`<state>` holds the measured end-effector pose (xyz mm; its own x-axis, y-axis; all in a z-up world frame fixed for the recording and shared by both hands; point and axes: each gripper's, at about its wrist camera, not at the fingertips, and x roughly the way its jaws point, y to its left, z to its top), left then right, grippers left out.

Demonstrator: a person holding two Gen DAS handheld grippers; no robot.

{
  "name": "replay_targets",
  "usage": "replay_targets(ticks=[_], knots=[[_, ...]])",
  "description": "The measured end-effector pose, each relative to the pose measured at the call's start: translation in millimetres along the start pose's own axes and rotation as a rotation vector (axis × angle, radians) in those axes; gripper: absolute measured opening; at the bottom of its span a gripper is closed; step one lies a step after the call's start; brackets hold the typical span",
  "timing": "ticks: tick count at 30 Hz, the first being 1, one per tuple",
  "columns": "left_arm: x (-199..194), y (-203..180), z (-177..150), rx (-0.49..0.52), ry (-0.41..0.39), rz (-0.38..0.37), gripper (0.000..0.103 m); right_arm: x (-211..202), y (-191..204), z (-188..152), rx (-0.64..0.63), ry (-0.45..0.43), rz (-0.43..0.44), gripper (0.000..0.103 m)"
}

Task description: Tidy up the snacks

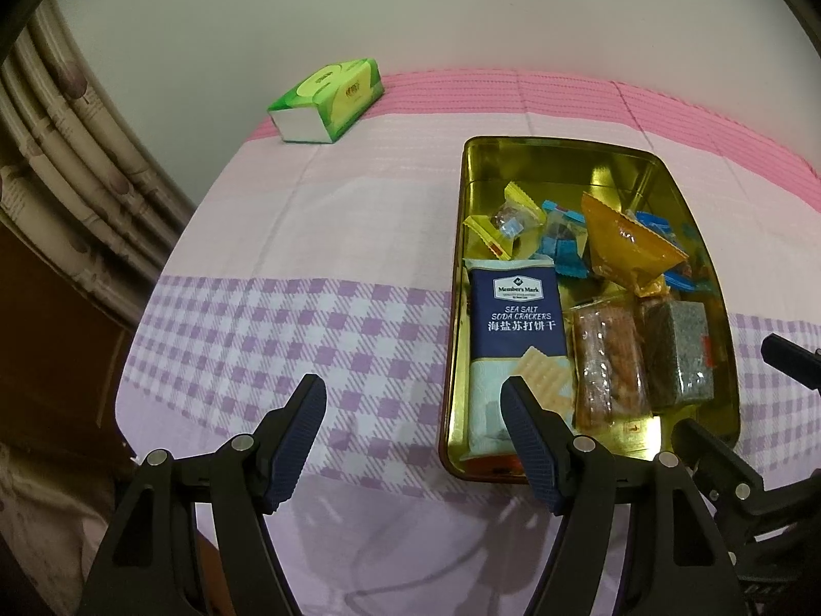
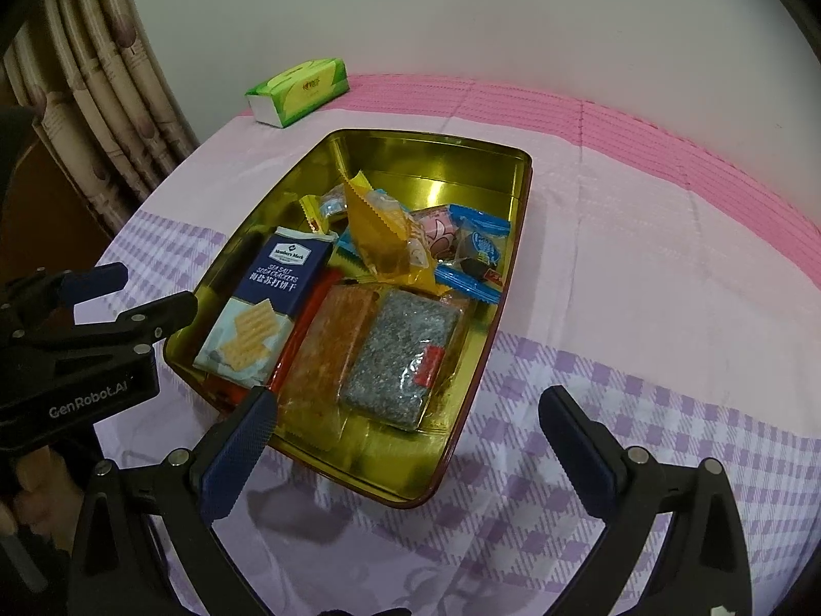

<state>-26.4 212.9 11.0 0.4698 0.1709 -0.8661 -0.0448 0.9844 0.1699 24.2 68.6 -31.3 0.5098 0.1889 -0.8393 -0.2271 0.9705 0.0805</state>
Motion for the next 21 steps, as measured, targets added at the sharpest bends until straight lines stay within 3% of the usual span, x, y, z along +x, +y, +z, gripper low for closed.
replay_targets(ticks=[21], knots=[[1.3,-0.1,0.4,-0.002,0.004,-0.006,0.074,2.0,-0.4,-2.1,0.001,0.005,0.003,0.101]])
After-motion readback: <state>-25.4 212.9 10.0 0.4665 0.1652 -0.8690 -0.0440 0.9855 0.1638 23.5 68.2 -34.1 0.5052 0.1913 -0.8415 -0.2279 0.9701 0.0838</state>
